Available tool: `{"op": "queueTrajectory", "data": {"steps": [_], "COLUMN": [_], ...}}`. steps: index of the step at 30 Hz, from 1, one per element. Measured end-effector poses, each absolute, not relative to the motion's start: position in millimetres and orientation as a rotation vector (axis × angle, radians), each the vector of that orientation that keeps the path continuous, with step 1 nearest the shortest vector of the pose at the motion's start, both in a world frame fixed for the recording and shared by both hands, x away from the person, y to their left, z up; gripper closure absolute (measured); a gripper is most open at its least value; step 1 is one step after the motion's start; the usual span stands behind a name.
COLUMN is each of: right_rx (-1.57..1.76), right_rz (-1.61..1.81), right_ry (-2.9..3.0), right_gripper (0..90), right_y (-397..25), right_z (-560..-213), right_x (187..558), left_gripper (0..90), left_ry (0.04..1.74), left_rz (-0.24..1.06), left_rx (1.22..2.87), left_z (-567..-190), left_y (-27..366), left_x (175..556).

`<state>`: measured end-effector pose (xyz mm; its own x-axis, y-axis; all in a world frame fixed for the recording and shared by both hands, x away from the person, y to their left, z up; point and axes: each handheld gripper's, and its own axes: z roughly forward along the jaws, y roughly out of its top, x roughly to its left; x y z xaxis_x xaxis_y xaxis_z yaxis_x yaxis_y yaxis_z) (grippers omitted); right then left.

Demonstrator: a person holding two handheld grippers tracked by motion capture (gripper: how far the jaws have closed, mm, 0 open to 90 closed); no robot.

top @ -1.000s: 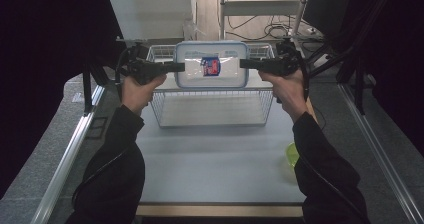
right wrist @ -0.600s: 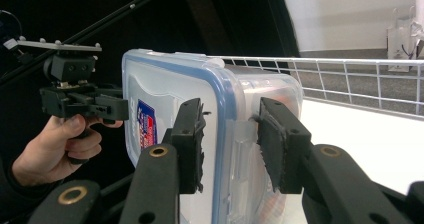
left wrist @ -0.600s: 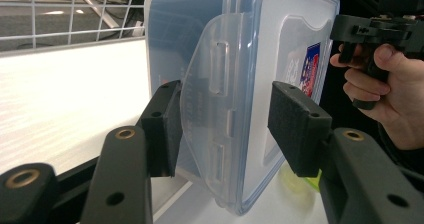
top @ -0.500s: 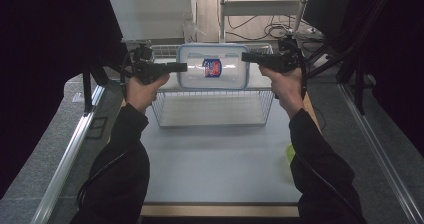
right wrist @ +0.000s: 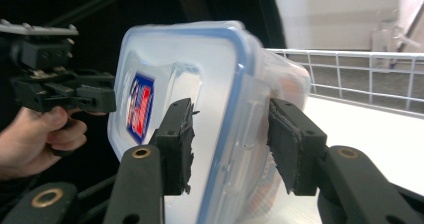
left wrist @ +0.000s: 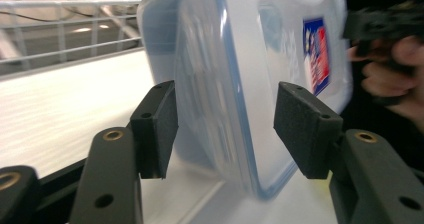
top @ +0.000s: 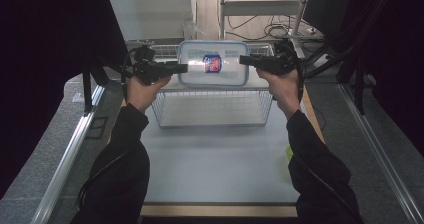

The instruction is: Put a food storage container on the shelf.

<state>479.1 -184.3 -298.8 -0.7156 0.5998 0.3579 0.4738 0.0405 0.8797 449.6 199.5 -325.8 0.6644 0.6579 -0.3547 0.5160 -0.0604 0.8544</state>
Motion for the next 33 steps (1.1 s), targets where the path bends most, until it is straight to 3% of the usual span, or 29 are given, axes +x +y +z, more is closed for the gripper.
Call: {"op": "queueTrajectory", "data": {"steps": [2,3,17,27,33], "right_rx": [1.127,1.131,1.085,1.085,1.092], "right_rz": [1.716,1.701,1.525,1.526,1.547], "right_ry": [2.195,2.197,2.134,2.151,2.148], "right_gripper": [49.4,48.3,43.2,43.1,44.1], "right_y": [-182.2,-182.0,-172.5,-175.7,-179.3], "right_z": [-298.0,-298.8,-295.8,-302.9,-307.1], "right_x": [477.6,477.6,471.6,468.4,467.9], "left_gripper": [45.8,42.4,42.6,39.1,38.2], "left_ry": [0.962,0.970,0.983,0.973,0.928], "left_rz": [0.181,0.184,0.157,0.163,0.221], "left_rx": [1.752,1.746,1.682,1.598,1.634], "left_z": [-328.4,-329.9,-333.8,-336.7,-333.8], "left_y": [195.6,195.0,195.6,198.5,196.8], "left_x": [449.7,450.0,449.9,452.2,445.4]}}
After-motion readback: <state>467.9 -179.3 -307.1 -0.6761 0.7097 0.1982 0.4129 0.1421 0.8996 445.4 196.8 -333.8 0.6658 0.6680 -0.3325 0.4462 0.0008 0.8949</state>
